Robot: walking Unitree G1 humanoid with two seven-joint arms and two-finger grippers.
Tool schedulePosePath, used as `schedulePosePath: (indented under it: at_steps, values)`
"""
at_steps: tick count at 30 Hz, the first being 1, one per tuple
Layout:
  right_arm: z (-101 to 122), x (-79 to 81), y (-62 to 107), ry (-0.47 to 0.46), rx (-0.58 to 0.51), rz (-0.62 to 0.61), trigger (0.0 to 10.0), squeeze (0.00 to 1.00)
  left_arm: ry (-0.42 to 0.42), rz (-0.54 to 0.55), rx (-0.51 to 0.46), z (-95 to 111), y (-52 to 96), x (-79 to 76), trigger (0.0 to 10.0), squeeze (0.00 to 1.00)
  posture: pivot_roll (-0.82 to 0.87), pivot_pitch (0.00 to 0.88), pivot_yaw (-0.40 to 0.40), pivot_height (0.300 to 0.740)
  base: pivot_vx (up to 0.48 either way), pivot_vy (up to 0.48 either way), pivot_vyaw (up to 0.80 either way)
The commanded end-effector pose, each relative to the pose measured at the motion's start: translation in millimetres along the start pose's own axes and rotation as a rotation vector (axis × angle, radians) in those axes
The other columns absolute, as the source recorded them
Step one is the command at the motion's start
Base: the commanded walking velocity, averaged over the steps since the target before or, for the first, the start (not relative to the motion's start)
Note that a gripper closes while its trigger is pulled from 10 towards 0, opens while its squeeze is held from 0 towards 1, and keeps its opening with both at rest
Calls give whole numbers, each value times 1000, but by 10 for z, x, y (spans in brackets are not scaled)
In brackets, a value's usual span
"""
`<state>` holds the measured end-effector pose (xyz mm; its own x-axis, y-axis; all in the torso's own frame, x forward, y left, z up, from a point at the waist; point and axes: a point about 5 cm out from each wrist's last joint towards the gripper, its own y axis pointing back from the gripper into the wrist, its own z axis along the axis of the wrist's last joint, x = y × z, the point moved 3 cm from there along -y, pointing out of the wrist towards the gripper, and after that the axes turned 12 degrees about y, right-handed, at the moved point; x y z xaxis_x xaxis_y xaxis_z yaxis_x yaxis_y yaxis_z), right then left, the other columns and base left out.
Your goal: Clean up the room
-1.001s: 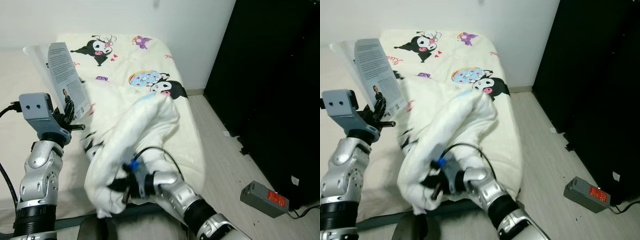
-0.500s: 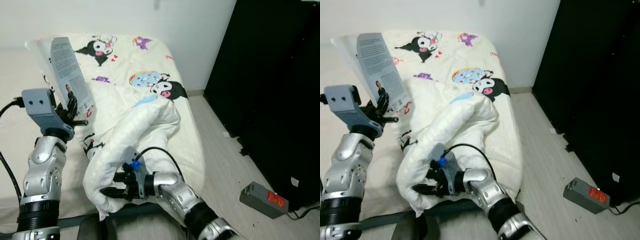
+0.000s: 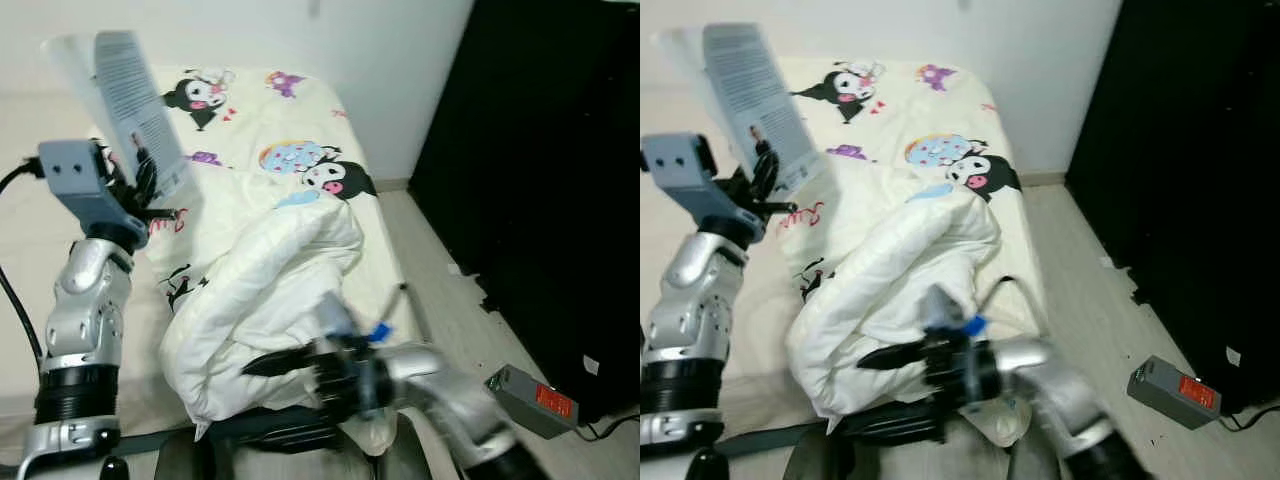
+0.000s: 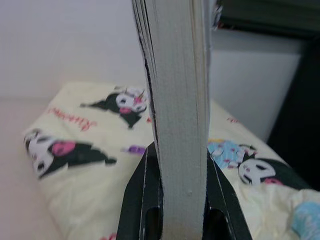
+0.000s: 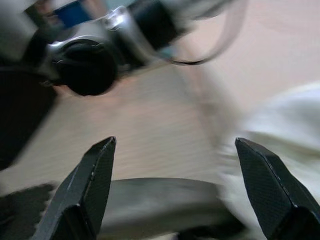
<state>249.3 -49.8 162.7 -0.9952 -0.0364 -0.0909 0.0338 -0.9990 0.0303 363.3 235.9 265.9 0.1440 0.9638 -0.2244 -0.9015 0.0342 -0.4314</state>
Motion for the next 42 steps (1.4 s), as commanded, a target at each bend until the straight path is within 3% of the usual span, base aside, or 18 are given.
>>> schedulePosePath:
  at_steps: [1,4,7,8,9,10,11,12,13,14,16,18,25,26,29,31,37,42]
  values:
    - [97,0,40,17,-34,-20,10000,1000,2,-37,-50,121,-28,-34,10000,0,-77,38,-50,475,0,0,0]
    - [464,-227,357,82,-181,-226,10000,1000,107,-169,-28,167,-42,-145,10000,0,-84,31,-42,475,0,0,0]
    - [597,-306,472,97,-249,-298,10000,1000,157,-252,2,151,-17,-216,10000,0,-87,26,-39,475,0,0,0]
    - [747,-400,627,125,-324,-383,10000,1000,197,-390,42,147,56,-337,10000,0,-90,24,-37,475,0,0,0]
    - [747,-400,627,125,-324,-383,10000,1000,197,-390,42,147,56,-337,10000,0,-90,24,-37,475,0,0,0]
    - [883,-488,802,151,-371,-479,10000,1000,225,-550,88,153,172,-467,10000,0,-90,26,-35,475,0,0,0]
    - [883,-488,802,151,-371,-479,10000,1000,225,-550,88,153,172,-467,10000,0,-90,26,-35,475,0,0,0]
    - [1025,-536,986,182,-425,-551,10000,345,248,-691,126,180,296,-579,10000,0,-87,28,-32,475,0,0,0]
    - [1145,-536,1121,212,-466,-586,10000,0,258,-776,152,204,382,-644,10000,0,-84,30,-33,475,0,0,0]
    - [1145,-536,1121,212,-466,-586,10000,0,258,-776,152,204,382,-644,10000,0,-84,30,-33,475,0,0,0]
    - [1307,-479,1313,256,-512,-619,10000,0,265,-891,199,238,518,-683,10000,0,-87,31,-32,475,0,0,0]
    - [1307,-479,1313,256,-512,-619,10000,0,265,-891,199,238,518,-683,10000,0,-87,31,-32,475,0,0,0]
    - [1329,-441,1406,239,-518,-648,10000,0,320,-1040,246,289,697,-760,10000,0,-89,33,-28,475,0,0,0]
    - [1238,-367,1294,188,-480,-572,10000,0,381,-1171,288,296,849,-913,10000,0,-84,31,-28,475,0,0,0]
    - [1196,-336,1228,168,-459,-530,10000,0,410,-1228,313,279,918,-999,10000,0,-84,30,-25,475,0,0,0]
    - [1122,-338,1137,143,-417,-492,10000,0,437,-1309,358,211,1010,-1155,10000,0,-86,29,-25,475,0,0,0]
    - [1047,-324,955,92,-380,-416,10000,0,473,-1395,403,148,1066,-1318,10000,0,-82,26,-24,475,0,0,0]
    - [1041,-280,887,71,-386,-372,10000,0,477,-1395,407,145,1052,-1350,10000,0,-80,26,-21,475,0,0,0]
